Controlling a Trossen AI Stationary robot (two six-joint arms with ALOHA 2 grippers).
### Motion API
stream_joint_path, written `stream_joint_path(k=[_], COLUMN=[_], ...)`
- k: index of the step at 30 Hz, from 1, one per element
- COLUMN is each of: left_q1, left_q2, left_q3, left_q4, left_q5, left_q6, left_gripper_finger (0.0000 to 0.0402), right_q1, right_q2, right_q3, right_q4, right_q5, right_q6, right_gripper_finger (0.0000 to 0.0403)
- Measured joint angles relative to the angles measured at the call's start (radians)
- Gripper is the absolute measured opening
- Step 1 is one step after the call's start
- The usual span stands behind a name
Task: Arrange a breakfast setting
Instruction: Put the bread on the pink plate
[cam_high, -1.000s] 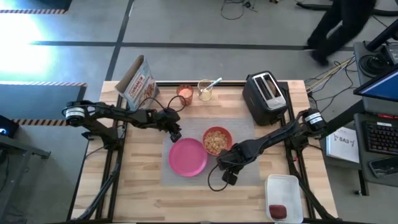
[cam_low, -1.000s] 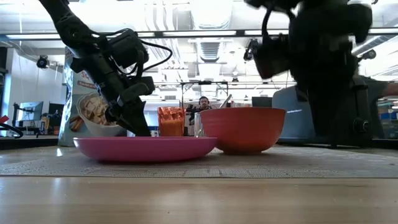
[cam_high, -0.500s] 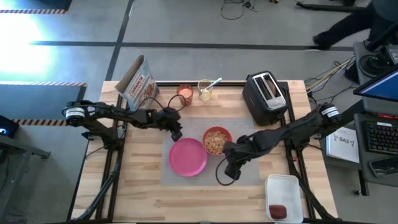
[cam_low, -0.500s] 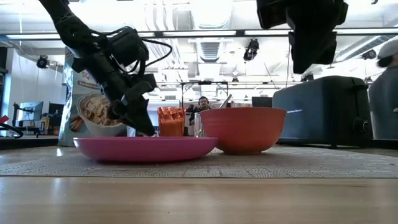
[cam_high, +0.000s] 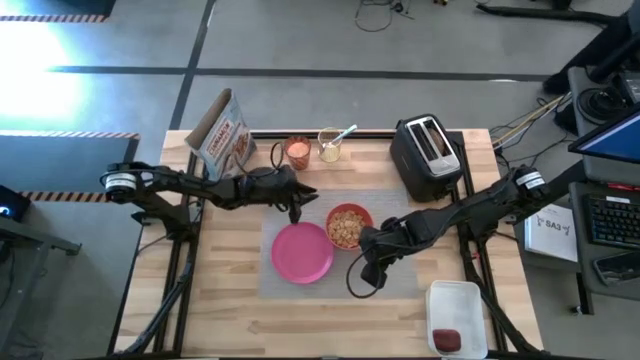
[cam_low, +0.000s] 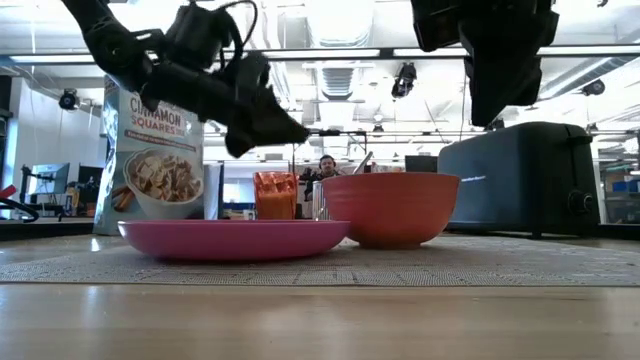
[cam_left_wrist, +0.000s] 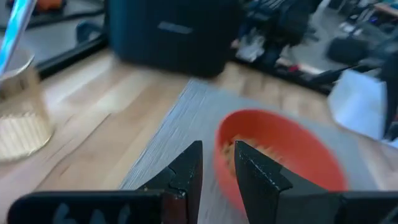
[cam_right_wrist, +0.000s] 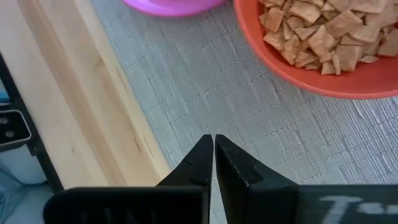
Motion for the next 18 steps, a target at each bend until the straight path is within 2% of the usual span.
stream_joint_path(k=[8, 13, 18], left_q1=[-0.018, -0.006, -0.005], left_q2=[0.000, -0.003, -0.003], left_q3=[0.000, 0.018, 0.084], left_q4=[0.131, 0.146, 0.119], left_q5=[0.003, -0.002, -0.002], left_q6=[0.071, 0.143, 0.232], left_gripper_finger=[0.0076, 0.0076, 0.0076], right_q1=[-0.015, -0.053, -0.086], right_q2=[-0.003, -0.003, -0.003], right_q3=[0.061, 0.114, 0.133], right_q4=[-0.022, -0.078, -0.088], right_q5=[-0.013, 0.003, 0.051], right_q6=[-0.010, -0.001, -0.021], right_gripper_finger=[0.0045, 0.0013, 0.0012])
